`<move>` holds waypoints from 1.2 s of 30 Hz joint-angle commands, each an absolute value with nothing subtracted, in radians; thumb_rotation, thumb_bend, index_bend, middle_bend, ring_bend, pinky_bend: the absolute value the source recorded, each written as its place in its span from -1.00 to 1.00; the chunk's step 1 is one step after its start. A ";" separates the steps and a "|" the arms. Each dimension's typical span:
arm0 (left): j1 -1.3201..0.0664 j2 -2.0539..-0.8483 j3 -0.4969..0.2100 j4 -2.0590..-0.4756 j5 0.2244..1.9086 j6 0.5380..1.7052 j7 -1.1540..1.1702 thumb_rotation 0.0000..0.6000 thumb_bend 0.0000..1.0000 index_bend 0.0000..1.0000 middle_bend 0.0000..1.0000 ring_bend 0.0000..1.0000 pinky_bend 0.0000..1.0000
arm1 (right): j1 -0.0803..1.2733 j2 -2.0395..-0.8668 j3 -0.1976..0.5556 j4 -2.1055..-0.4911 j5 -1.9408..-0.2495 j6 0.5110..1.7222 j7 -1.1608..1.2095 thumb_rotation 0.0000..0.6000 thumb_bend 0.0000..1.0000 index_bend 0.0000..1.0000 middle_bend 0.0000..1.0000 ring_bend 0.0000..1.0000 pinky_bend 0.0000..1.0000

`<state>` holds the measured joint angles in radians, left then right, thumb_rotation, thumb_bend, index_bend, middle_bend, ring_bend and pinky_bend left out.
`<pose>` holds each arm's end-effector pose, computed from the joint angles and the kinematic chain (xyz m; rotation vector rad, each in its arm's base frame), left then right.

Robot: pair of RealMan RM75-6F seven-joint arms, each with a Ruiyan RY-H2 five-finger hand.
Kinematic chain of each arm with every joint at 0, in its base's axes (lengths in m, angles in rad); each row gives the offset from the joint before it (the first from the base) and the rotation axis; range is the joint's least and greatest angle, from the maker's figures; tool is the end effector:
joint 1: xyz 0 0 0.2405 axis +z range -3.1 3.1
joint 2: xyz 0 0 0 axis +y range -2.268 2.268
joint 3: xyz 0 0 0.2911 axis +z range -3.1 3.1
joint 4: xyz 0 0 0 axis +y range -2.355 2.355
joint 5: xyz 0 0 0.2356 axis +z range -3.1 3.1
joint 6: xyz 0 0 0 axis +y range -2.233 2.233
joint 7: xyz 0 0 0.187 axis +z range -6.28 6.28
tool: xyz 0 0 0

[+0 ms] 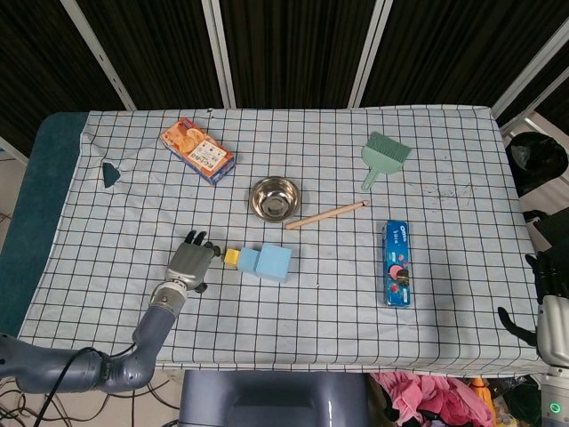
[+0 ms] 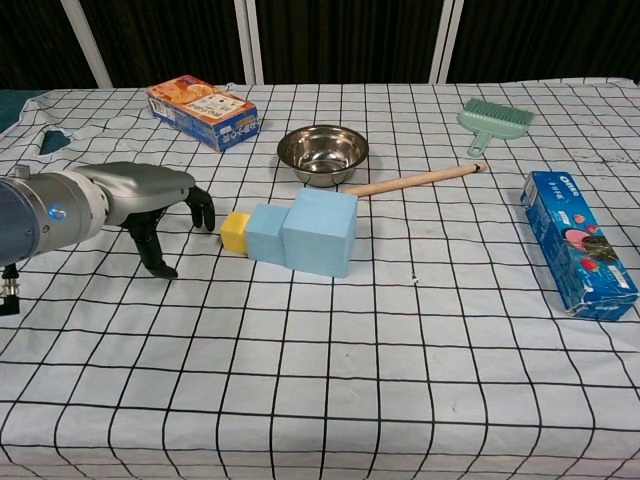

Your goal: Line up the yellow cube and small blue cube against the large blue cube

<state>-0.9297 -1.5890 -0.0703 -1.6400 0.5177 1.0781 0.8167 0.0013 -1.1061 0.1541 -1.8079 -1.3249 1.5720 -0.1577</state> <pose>-0.1586 0.3876 -0.0936 -1.9087 -0.9665 -0.4843 -0.3437 -0.2164 0.1793 1.1013 -0.9212 0.8705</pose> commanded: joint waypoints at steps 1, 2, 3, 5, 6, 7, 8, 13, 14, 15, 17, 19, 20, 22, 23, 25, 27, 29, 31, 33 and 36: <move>-0.935 -1.601 -0.075 -1.630 0.510 1.079 0.823 1.00 -0.59 -0.46 -0.51 -1.00 -1.00 | 0.001 -1.105 0.154 -1.808 -1.326 1.573 -0.155 1.00 -0.62 -0.80 -0.90 -0.62 -0.76; -0.935 -1.603 -0.076 -1.629 0.508 1.078 0.824 1.00 -0.59 -0.47 -0.51 -1.00 -1.00 | 0.001 -1.105 0.154 -1.808 -1.327 1.573 -0.155 1.00 -0.62 -0.80 -0.90 -0.62 -0.76; -0.937 -1.606 -0.077 -1.626 0.505 1.077 0.825 1.00 -0.59 -0.48 -0.51 -1.00 -1.00 | 0.001 -1.104 0.154 -1.808 -1.327 1.573 -0.154 1.00 -0.62 -0.80 -0.90 -0.62 -0.76; -0.940 -1.613 -0.079 -1.620 0.501 1.075 0.829 1.00 -0.59 -0.48 -0.51 -1.00 -1.00 | 0.000 -1.104 0.154 -1.808 -1.327 1.573 -0.151 1.00 -0.62 -0.80 -0.90 -0.62 -0.76; -0.942 -1.616 -0.080 -1.617 0.499 1.074 0.831 1.00 -0.59 -0.49 -0.51 -1.00 -1.00 | 0.000 -1.103 0.155 -1.808 -1.327 1.574 -0.151 1.00 -0.62 -0.80 -0.90 -0.62 -0.76; -0.943 -1.619 -0.082 -1.615 0.498 1.073 0.832 1.00 -0.59 -0.51 -0.51 -1.00 -1.00 | 0.000 -1.103 0.155 -1.808 -1.327 1.574 -0.150 1.00 -0.62 -0.80 -0.90 -0.62 -0.76; -0.945 -1.622 -0.083 -1.613 0.497 1.072 0.834 1.00 -0.59 -0.51 -0.51 -1.00 -1.00 | -0.001 -1.103 0.155 -1.808 -1.326 1.574 -0.150 1.00 -0.62 -0.80 -0.90 -0.62 -0.76; -0.954 -1.637 -0.088 -1.604 0.493 1.065 0.841 1.00 -0.59 -0.53 -0.51 -1.00 -1.00 | 0.000 -1.103 0.155 -1.807 -1.326 1.573 -0.149 1.00 -0.62 -0.80 -0.90 -0.62 -0.76; -0.955 -1.639 -0.088 -1.603 0.492 1.064 0.842 1.00 -0.59 -0.53 -0.51 -1.00 -1.00 | 0.000 -1.103 0.155 -1.807 -1.326 1.573 -0.148 1.00 -0.62 -0.80 -0.90 -0.62 -0.76; -0.955 -1.641 -0.088 -1.602 0.491 1.064 0.843 1.00 -0.59 -0.53 -0.51 -1.00 -1.00 | 0.000 -1.102 0.156 -1.807 -1.325 1.573 -0.148 1.00 -0.62 -0.80 -0.90 -0.62 -0.76; -0.956 -1.644 -0.087 -1.601 0.489 1.064 0.844 1.00 -0.59 -0.53 -0.51 -1.00 -1.00 | -0.001 -1.102 0.156 -1.807 -1.325 1.575 -0.147 1.00 -0.62 -0.80 -0.90 -0.62 -0.76; -0.956 -1.647 -0.088 -1.599 0.490 1.069 0.846 1.00 -0.59 -0.53 -0.51 -1.00 -1.00 | -0.002 -1.101 0.156 -1.807 -1.326 1.576 -0.145 1.00 -0.62 -0.80 -0.90 -0.62 -0.76; -0.955 -1.648 -0.088 -1.598 0.490 1.072 0.846 1.00 -0.59 -0.53 -0.51 -1.00 -1.00 | -0.002 -1.101 0.156 -1.807 -1.327 1.576 -0.144 1.00 -0.62 -0.80 -0.90 -0.62 -0.76; -0.955 -1.647 -0.089 -1.600 0.490 1.075 0.846 1.00 -0.59 -0.53 -0.51 -1.00 -1.00 | -0.002 -1.100 0.156 -1.808 -1.327 1.576 -0.144 1.00 -0.62 -0.80 -0.90 -0.62 -0.76; -0.955 -1.646 -0.089 -1.601 0.491 1.077 0.847 1.00 -0.59 -0.53 -0.51 -1.00 -1.00 | -0.002 -1.100 0.155 -1.808 -1.328 1.576 -0.144 1.00 -0.62 -0.80 -0.90 -0.62 -0.76; -0.953 -1.642 -0.090 -1.607 0.492 1.082 0.847 1.00 -0.59 -0.53 -0.51 -1.00 -1.00 | -0.002 -1.100 0.155 -1.808 -1.328 1.576 -0.144 1.00 -0.62 -0.80 -0.90 -0.62 -0.76; -0.951 -1.632 -0.091 -1.615 0.495 1.093 0.848 1.00 -0.59 -0.54 -0.51 -1.00 -1.00 | -0.002 -1.100 0.155 -1.808 -1.329 1.576 -0.145 1.00 -0.62 -0.80 -0.90 -0.62 -0.76; -0.946 -1.617 -0.093 -1.625 0.499 1.110 0.848 1.00 -0.59 -0.56 -0.51 -1.00 -1.00 | -0.002 -1.100 0.155 -1.808 -1.329 1.576 -0.146 1.00 -0.62 -0.80 -0.90 -0.62 -0.76; -0.937 -1.596 -0.092 -1.642 0.505 1.130 0.845 1.00 -0.59 -0.56 -0.51 -1.00 -1.00 | -0.002 -1.101 0.154 -1.808 -1.328 1.575 -0.147 1.00 -0.62 -0.80 -0.90 -0.62 -0.76; -0.923 -1.567 -0.085 -1.665 0.520 1.152 0.839 1.00 -0.59 -0.57 -0.51 -1.00 -1.00 | -0.001 -1.101 0.154 -1.807 -1.328 1.573 -0.149 1.00 -0.62 -0.80 -0.90 -0.62 -0.76; -0.881 -1.504 -0.064 -1.720 0.569 1.200 0.805 1.00 -0.59 -0.59 -0.53 -1.00 -1.00 | 0.000 -1.103 0.153 -1.806 -1.327 1.571 -0.155 1.00 -0.62 -0.80 -0.90 -0.62 -0.76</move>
<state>-0.9076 -1.5389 -0.0783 -1.6875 0.5390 1.1703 0.8274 -0.0003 -1.1025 0.1531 -1.8067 -1.3270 1.5717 -0.1540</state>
